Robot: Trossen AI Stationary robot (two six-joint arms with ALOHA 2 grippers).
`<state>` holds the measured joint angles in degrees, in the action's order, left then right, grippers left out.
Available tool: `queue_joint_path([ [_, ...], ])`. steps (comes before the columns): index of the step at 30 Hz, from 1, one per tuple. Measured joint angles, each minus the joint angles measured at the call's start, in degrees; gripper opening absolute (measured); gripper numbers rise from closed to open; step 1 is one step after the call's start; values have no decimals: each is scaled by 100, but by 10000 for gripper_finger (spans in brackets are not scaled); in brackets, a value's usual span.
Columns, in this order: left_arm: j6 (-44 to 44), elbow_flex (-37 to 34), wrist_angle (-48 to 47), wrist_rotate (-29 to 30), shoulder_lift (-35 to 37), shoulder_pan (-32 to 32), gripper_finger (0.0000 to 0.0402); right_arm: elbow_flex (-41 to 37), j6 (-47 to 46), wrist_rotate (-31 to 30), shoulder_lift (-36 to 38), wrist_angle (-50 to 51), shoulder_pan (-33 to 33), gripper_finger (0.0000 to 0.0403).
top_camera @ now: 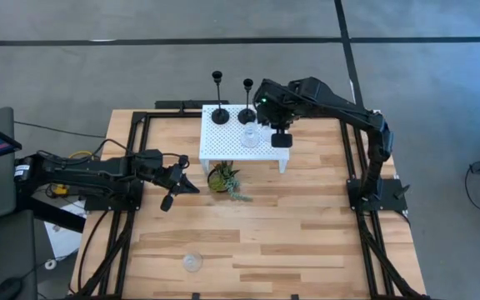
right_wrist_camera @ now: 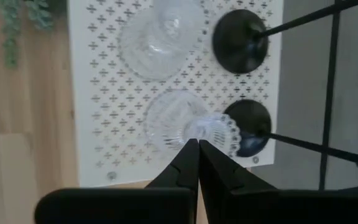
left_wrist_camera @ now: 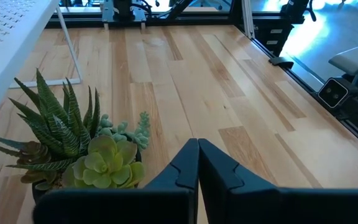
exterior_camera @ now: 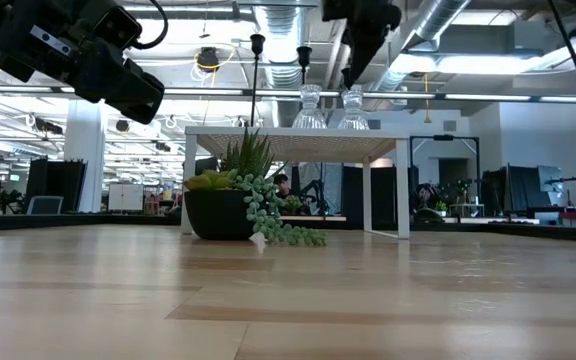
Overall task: Pick & Place candle stick holders
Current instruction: Adjust the transparent glass candle holder on the shelf
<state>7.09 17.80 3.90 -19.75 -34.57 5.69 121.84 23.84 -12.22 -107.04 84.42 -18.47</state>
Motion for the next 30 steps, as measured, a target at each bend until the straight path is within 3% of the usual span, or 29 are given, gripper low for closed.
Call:
queue_joint_path([
  [6, -2, 0, 0, 0, 0, 0, 8, -219, 191, -96, -8, -366, -69, 0],
  [30, -4, 0, 0, 0, 0, 0, 5, -219, 160, 332, -5, -193, -200, 0],
])
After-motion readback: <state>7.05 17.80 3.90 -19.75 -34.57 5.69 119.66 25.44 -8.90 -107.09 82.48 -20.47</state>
